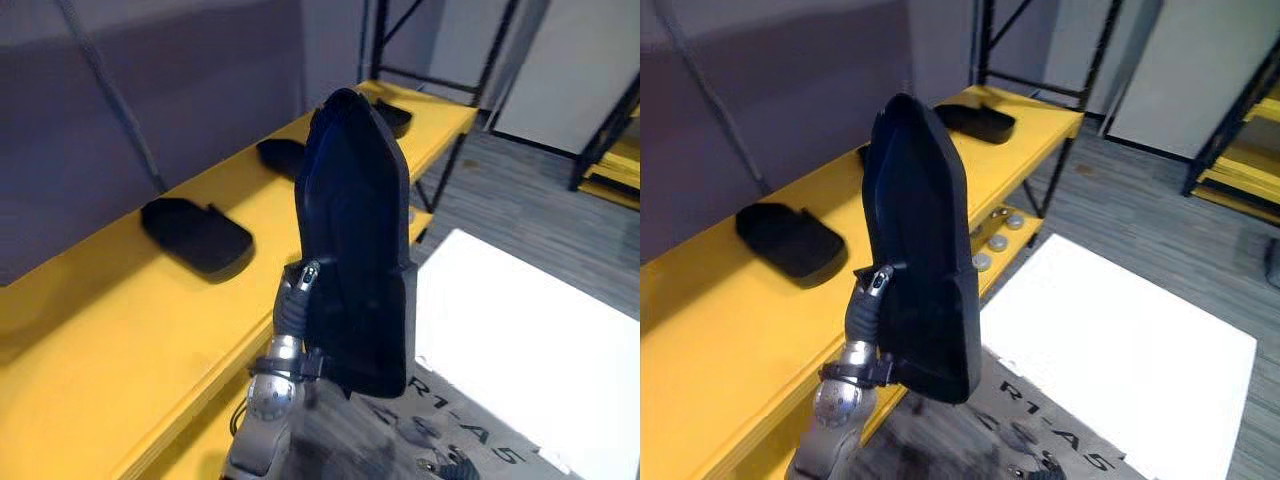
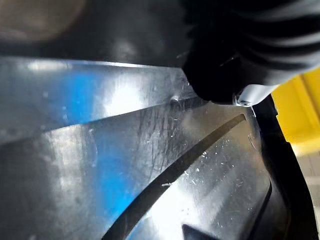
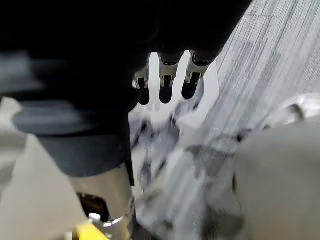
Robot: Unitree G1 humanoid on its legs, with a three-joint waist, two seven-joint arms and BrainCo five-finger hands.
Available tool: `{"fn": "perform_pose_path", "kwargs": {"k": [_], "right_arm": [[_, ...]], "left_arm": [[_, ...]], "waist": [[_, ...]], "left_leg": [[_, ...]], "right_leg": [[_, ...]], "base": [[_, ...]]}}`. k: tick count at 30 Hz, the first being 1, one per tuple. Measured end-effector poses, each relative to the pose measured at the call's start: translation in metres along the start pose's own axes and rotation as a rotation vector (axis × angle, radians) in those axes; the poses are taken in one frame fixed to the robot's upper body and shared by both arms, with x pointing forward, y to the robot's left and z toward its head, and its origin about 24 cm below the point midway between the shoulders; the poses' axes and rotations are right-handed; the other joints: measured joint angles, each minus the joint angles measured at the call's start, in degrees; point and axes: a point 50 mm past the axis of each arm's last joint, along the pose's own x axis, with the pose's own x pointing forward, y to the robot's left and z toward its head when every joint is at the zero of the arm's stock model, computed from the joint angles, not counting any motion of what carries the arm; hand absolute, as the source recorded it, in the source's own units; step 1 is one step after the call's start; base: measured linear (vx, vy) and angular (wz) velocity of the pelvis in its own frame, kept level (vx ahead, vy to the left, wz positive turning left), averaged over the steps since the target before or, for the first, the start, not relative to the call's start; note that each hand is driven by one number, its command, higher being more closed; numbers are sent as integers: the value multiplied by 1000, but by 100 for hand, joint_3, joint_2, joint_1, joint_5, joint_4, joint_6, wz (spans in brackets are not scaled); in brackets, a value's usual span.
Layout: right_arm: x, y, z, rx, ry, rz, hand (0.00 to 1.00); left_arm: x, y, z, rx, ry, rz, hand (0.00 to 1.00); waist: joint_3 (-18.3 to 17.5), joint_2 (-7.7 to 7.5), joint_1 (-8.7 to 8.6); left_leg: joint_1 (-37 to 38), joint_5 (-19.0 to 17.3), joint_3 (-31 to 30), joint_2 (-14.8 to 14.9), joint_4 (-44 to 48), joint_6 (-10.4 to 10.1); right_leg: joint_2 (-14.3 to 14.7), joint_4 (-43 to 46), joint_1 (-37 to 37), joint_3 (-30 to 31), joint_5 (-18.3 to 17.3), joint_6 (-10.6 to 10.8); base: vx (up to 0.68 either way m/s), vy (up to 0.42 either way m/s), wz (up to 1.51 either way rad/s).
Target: Walk over and take plastic housings, then place them on the shelf
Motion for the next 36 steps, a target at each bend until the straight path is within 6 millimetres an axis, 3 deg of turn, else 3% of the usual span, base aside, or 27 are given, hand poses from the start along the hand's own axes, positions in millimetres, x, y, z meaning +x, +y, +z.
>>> {"fn": "perform_pose_path", "kwargs": {"k": [3,5,6,7,8,9,10,11,12,13,14,16,22,28,30,31,32,34,36], "right_arm": [[1,1,0,-20,4,3,0],[1,-1,2,-23,-5,0,0],[1,-1,4,-21,-14,2,0],[1,-1,5,-20,-19,2,0],[1,-1,9,-22,-37,3,0],[1,-1,11,-23,-45,6,0],[1,-1,12,-22,-55,6,0],[-1,-2,11,-20,-61,2,0],[-2,-3,8,-20,-60,2,0],[-3,-5,7,-11,-59,-3,0],[-4,-13,4,-26,-51,-22,0],[-6,-16,1,-27,-49,-27,0],[-9,10,-2,-53,-57,46,0],[-10,25,7,-48,-95,80,0],[-9,26,12,-49,-108,78,0],[-8,27,17,-51,-123,78,0],[-6,26,24,-59,-140,70,0],[-6,23,25,-68,-144,62,0],[-5,15,23,-93,-134,41,0]], "left_arm": [[0,0,2,72,-21,5,100],[0,0,4,108,-35,3,100],[0,1,7,134,-50,8,100],[0,2,8,142,-55,18,100],[0,5,8,157,-61,41,100],[-1,7,8,163,-61,60,100],[-4,11,6,178,-49,85,100],[-8,14,4,185,-32,105,100],[-11,16,3,188,-22,112,100],[-14,16,-1,181,-1,124,100],[-24,18,-5,167,43,154,100],[-30,21,-3,158,49,183,100],[-46,40,5,184,55,279,100],[-49,52,4,214,65,322,100],[-50,56,7,226,58,341,100],[-49,59,9,230,47,359,100],[-49,62,11,234,38,372,100],[-50,64,9,240,48,383,100],[-50,62,4,231,70,380,100]], "waist": [[22,15,113],[34,13,106],[106,49,52],[134,55,33],[179,49,-7],[211,36,-15],[208,25,-29],[179,-38,-47],[180,-189,-77],[215,-140,-102],[137,11,13],[107,58,80],[-65,-74,446],[1,-182,487],[69,-251,474],[124,-292,453],[171,-232,428],[199,-259,377],[150,-264,273]], "left_leg": [[70,-71,-253,-212,-6,104],[138,-134,-571,-371,-73,199],[165,-178,-815,-384,-89,246],[150,-187,-964,-379,-89,255],[139,-191,-1234,-391,-98,258],[134,-206,-1413,-416,-98,282],[73,-195,-1635,-456,-79,256],[-52,-202,-1910,-567,15,184],[-153,-240,-2150,-738,182,119],[-196,-288,-2314,-743,293,76],[-288,-310,-2426,-607,433,14],[-375,-319,-2367,-475,514,-5],[-131,-275,-2360,-338,344,-118],[-230,-209,-2366,-449,368,-145],[-421,-125,-2253,-495,446,-254],[-679,-320,-1756,-257,827,-240],[-848,-389,-1378,148,1287,-311],[-944,-436,-1087,694,1675,-383],[-774,-332,-876,1202,1472,-259]], "right_leg": [[-380,700,-23,30,0,0],[-652,1596,-267,521,27,-71],[-537,2136,-631,1488,-314,-168],[-278,2201,-744,2023,-593,-142],[304,2218,-963,3111,-1025,-166],[689,2211,-1123,3739,-1195,-161],[1112,2156,-1345,4400,-1266,-121],[1337,1843,-1464,4883,-1221,-96],[1269,1495,-1473,4979,-1121,-64],[1228,1549,-1395,4756,-1193,-72],[1267,1285,-1245,4426,-1153,-144],[1322,1076,-1064,4132,-1126,-183],[1425,369,-364,3777,-967,-211],[1294,235,-198,3339,-909,-169],[1176,249,-279,3214,-907,-173],[1111,258,-389,3149,-896,-190],[1109,325,-451,3109,-896,-192],[977,395,-467,3032,-896,-192],[658,351,-465,2888,-899,-132]], "base": [[70,197,58],[53,147,73],[30,49,73],[28,-32,101],[24,-105,97],[26,-137,119],[24,-157,129],[24,-159,147],[38,-214,140],[99,-208,130],[116,-192,101],[125,-144,80],[113,-67,32],[19,37,30],[-80,58,42],[-107,61,37],[-79,48,25],[-40,130,16],[-48,285,25]]}}
